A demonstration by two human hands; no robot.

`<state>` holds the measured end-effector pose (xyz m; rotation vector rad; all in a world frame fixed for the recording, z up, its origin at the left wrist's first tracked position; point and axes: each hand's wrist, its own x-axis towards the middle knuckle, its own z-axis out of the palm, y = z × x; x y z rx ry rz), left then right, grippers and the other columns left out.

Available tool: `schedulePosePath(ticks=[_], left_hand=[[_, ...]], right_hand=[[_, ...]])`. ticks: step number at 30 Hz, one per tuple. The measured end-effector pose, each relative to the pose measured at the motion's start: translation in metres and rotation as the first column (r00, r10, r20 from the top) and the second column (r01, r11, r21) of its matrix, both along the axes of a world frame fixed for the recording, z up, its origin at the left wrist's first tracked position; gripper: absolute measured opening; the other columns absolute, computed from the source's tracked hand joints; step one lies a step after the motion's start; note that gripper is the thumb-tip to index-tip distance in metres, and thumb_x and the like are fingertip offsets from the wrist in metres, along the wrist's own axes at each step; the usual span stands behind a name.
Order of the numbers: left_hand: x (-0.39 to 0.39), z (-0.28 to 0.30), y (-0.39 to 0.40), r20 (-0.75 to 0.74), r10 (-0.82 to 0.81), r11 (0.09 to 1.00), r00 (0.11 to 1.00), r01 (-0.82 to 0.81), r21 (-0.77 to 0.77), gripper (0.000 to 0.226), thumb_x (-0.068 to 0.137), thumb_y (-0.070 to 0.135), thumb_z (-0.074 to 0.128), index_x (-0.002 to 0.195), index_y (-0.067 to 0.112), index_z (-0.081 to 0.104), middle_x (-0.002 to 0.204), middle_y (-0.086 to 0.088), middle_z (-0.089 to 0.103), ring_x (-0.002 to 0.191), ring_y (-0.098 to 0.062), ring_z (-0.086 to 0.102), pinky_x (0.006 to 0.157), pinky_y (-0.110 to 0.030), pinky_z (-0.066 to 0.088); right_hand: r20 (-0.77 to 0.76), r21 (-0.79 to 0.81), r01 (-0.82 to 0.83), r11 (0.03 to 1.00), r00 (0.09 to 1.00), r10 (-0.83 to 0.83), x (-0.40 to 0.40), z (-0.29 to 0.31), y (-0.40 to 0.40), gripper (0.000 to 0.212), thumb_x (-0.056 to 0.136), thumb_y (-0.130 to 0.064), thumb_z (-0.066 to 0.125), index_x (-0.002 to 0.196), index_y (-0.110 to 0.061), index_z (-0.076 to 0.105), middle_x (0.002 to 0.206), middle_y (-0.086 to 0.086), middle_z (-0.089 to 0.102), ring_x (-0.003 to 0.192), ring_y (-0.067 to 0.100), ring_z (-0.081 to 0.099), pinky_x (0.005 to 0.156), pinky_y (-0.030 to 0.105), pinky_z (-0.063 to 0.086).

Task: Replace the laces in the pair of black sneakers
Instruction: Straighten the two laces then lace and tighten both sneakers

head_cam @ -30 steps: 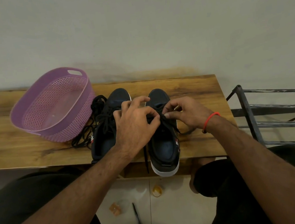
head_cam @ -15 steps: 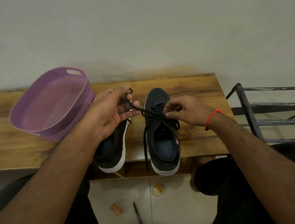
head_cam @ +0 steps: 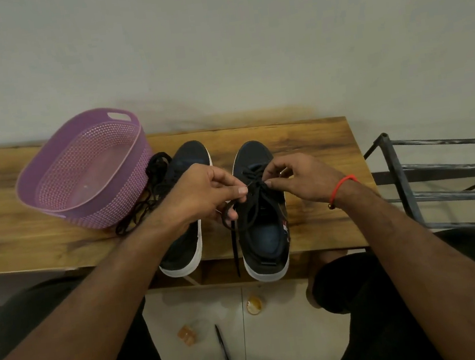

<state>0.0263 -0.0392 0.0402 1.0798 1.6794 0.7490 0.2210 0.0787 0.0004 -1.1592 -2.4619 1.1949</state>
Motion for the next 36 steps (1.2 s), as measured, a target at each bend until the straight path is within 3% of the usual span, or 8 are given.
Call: schedulePosePath(ticks=[3, 4, 6, 8, 13, 23, 29, 36], left_hand=[[0.009, -0.015, 0.003, -0.341, 0.038, 0.987, 0.939, 0.019, 0.162, 0.005, 0.091, 0.030, 0.075, 0.088, 0.026, 0.075, 0.078, 0.012, 0.069, 0.064, 0.008, 0.062, 0.063, -0.010, 0.048], [0.011, -0.018, 0.004, -0.442, 0.050, 0.978, 0.895, 0.046, 0.204, 0.007, 0.090, 0.033, 0.075, 0.085, 0.030, 0.073, 0.081, 0.018, 0.063, 0.069, 0.008, 0.060, 0.066, -0.010, 0.047], [0.013, -0.027, 0.004, -0.546, 0.059, 0.959, 0.836, 0.104, 0.263, 0.008, 0.088, 0.037, 0.074, 0.082, 0.033, 0.071, 0.099, 0.019, 0.057, 0.086, 0.000, 0.056, 0.082, -0.025, 0.053], [0.016, -0.031, 0.003, -0.593, 0.048, 0.951, 0.804, 0.144, 0.272, 0.007, 0.088, 0.039, 0.073, 0.085, 0.033, 0.070, 0.112, 0.015, 0.054, 0.099, -0.004, 0.053, 0.086, -0.036, 0.055], [0.025, -0.034, 0.002, -0.682, 0.060, 0.930, 0.729, 0.207, 0.304, 0.011, 0.092, 0.039, 0.068, 0.090, 0.028, 0.067, 0.112, 0.013, 0.055, 0.098, -0.004, 0.052, 0.075, -0.026, 0.046], [0.028, -0.035, 0.007, -0.762, 0.054, 0.908, 0.645, 0.285, 0.306, 0.015, 0.094, 0.040, 0.064, 0.093, 0.025, 0.065, 0.103, 0.009, 0.055, 0.093, -0.008, 0.055, 0.079, -0.034, 0.053], [0.021, -0.034, 0.011, -0.679, 0.030, 0.936, 0.733, 0.218, 0.276, 0.015, 0.094, 0.042, 0.067, 0.096, 0.028, 0.070, 0.108, 0.013, 0.056, 0.098, -0.006, 0.054, 0.079, -0.026, 0.045], [0.021, -0.036, 0.010, -0.696, 0.036, 0.924, 0.717, 0.240, 0.296, 0.014, 0.093, 0.043, 0.067, 0.097, 0.030, 0.070, 0.110, 0.013, 0.058, 0.096, -0.001, 0.048, 0.086, -0.032, 0.048]], right_hand=[[-0.010, -0.008, -0.010, 1.000, 1.000, 0.010, 0.000, 0.001, 0.000, 0.008, 0.095, -0.024, 0.065, 0.101, -0.023, 0.071, 0.103, -0.007, 0.068, 0.098, 0.009, 0.061, 0.084, 0.025, 0.051], [-0.013, -0.012, -0.012, 1.000, 1.000, 0.012, 0.000, 0.002, -0.001, 0.008, 0.095, -0.023, 0.065, 0.101, -0.024, 0.071, 0.103, -0.007, 0.069, 0.098, 0.009, 0.061, 0.083, 0.024, 0.051], [-0.030, -0.027, -0.011, 1.000, 1.000, 0.010, 0.000, 0.002, -0.001, 0.009, 0.096, -0.022, 0.065, 0.102, -0.023, 0.072, 0.102, -0.007, 0.069, 0.097, 0.007, 0.061, 0.077, 0.018, 0.048], [-0.044, -0.034, -0.014, 0.999, 0.999, 0.012, 0.001, 0.003, -0.001, 0.009, 0.096, -0.021, 0.064, 0.102, -0.023, 0.072, 0.102, -0.006, 0.070, 0.095, 0.006, 0.062, 0.072, 0.013, 0.046], [-0.045, -0.044, -0.014, 0.999, 0.999, 0.012, -0.001, 0.002, -0.001, 0.008, 0.096, -0.023, 0.065, 0.098, -0.026, 0.071, 0.099, -0.008, 0.069, 0.091, 0.003, 0.062, 0.069, 0.012, 0.045], [-0.087, -0.048, -0.058, 0.997, 0.995, 0.054, 0.000, -0.002, 0.002, 0.009, 0.094, -0.021, 0.068, 0.101, -0.023, 0.072, 0.099, -0.008, 0.069, 0.095, 0.008, 0.063, 0.084, 0.023, 0.053], [-0.082, -0.070, -0.039, 0.997, 0.996, 0.034, 0.000, 0.001, -0.001, 0.009, 0.094, -0.021, 0.067, 0.101, -0.022, 0.072, 0.102, -0.005, 0.069, 0.094, 0.007, 0.062, 0.077, 0.019, 0.050], [-0.057, -0.051, -0.013, 0.999, 0.998, 0.010, -0.002, 0.001, -0.003, 0.006, 0.095, -0.022, 0.065, 0.098, -0.025, 0.070, 0.100, -0.007, 0.068, 0.090, 0.002, 0.060, 0.067, 0.011, 0.043]])
